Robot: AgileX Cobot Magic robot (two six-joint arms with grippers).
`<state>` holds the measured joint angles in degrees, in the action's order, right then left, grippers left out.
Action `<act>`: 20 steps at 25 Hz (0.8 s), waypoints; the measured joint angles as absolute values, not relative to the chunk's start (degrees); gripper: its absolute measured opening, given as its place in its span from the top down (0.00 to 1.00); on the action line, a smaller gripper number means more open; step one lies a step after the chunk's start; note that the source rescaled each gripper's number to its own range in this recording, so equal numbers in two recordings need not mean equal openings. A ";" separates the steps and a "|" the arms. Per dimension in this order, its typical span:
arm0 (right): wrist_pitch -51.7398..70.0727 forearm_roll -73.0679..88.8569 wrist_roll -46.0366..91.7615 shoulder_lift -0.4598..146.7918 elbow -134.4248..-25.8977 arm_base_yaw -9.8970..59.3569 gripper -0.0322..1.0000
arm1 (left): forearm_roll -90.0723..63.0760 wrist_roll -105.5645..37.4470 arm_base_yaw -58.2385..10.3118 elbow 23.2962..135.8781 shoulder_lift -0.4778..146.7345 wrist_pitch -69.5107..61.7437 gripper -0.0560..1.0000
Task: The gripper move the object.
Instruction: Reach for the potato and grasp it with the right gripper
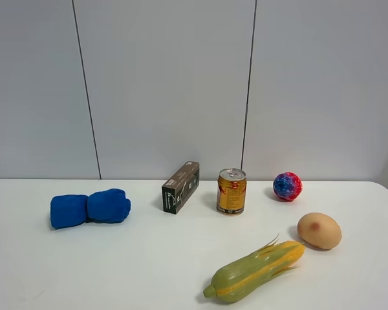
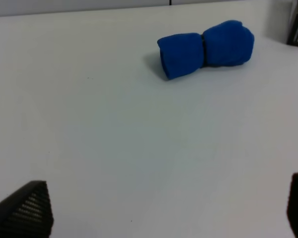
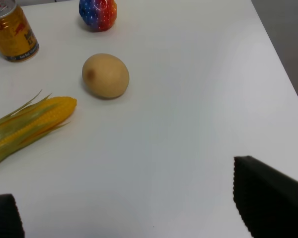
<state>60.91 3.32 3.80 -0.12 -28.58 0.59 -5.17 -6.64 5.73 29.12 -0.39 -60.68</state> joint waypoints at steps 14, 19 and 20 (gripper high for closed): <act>60.91 3.32 3.80 -0.12 -28.58 0.59 0.17 | -5.17 -6.64 5.73 29.12 -0.39 -60.68 0.00; 60.91 3.32 3.80 -0.12 -28.58 0.59 0.17 | -5.17 -6.64 5.73 29.12 -0.39 -60.68 0.00; 60.91 3.32 3.80 -0.12 -28.58 0.59 0.17 | -5.17 -6.64 5.73 29.12 -0.39 -60.68 0.00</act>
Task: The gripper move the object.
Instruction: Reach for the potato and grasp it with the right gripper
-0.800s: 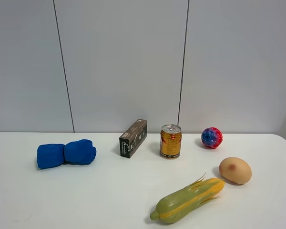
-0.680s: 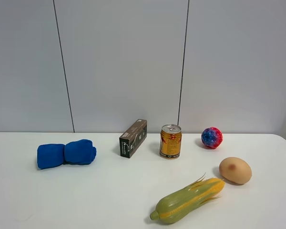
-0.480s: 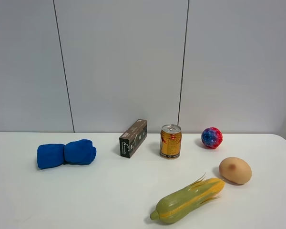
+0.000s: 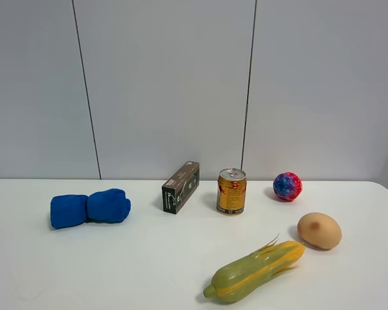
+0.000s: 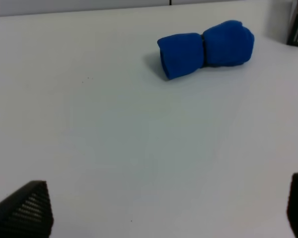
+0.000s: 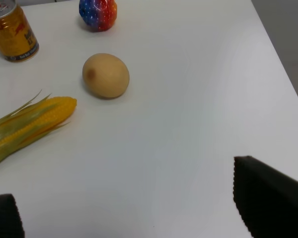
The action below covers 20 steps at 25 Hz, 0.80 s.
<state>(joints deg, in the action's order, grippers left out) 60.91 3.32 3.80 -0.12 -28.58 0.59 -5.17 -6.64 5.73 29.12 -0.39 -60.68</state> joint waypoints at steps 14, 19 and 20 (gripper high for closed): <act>60.91 3.32 3.80 -0.12 -28.58 0.59 0.17 | -5.17 -6.64 5.73 29.12 -0.39 -60.68 0.00; 60.91 3.32 3.80 -0.12 -28.58 0.59 0.17 | -5.17 -6.64 5.73 29.12 -0.39 -60.68 0.00; 60.91 3.32 3.80 -0.12 -28.58 0.59 0.18 | -5.17 -6.64 5.73 29.12 -0.39 -60.68 0.00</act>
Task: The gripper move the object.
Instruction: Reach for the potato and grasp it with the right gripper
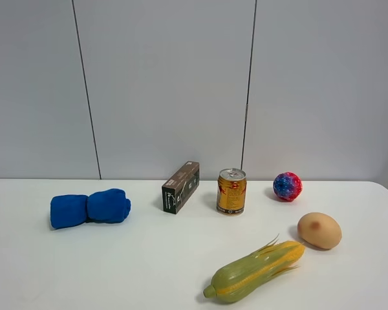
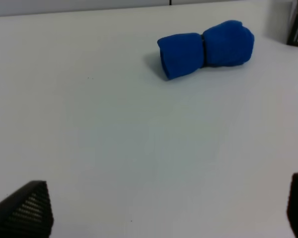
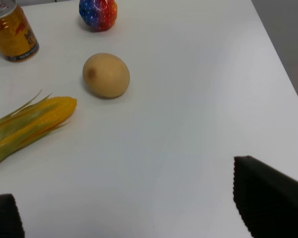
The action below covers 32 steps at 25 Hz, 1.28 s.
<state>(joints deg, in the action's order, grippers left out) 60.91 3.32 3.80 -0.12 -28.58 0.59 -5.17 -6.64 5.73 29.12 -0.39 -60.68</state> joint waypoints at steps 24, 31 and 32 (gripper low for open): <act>36.80 4.20 4.21 74.33 -49.06 1.25 0.00 | -5.17 -6.64 5.73 29.12 -0.39 -60.68 0.00; 32.81 4.13 4.21 92.45 -56.47 6.72 0.00 | -5.17 -6.64 5.73 29.12 -0.39 -60.68 0.00; 32.56 3.99 4.21 94.53 -58.07 7.10 0.00 | -5.17 -6.64 5.73 29.12 -0.39 -60.68 0.00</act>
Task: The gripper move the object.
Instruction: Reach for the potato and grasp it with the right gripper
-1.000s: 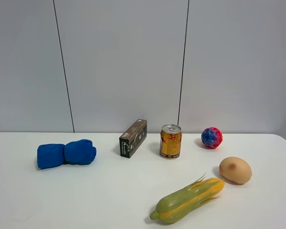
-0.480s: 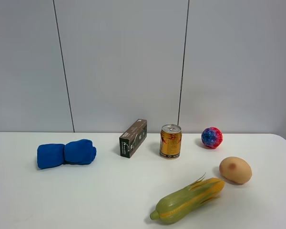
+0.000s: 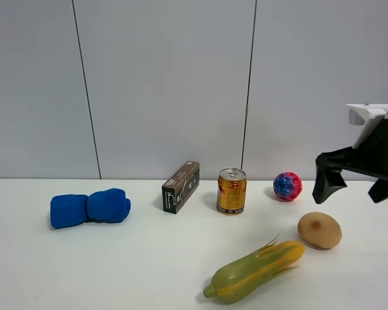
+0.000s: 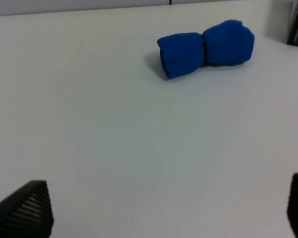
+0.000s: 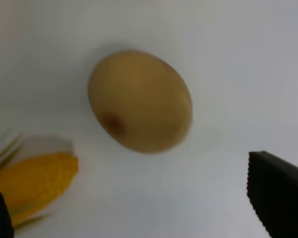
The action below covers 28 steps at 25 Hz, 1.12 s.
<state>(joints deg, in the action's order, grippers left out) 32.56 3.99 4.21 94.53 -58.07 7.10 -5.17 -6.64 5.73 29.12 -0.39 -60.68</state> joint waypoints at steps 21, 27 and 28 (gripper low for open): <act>27.52 -2.55 0.00 111.54 -63.89 7.91 0.00 | -5.17 -6.64 5.73 29.12 -0.39 -60.68 0.00; 27.19 -3.76 -0.74 113.88 -63.89 7.91 0.07 | -5.17 -6.64 5.73 29.12 -0.39 -60.68 0.00; 27.11 -3.76 -0.74 113.93 -63.89 7.91 0.13 | -5.17 -6.64 5.73 29.12 -0.39 -60.68 0.00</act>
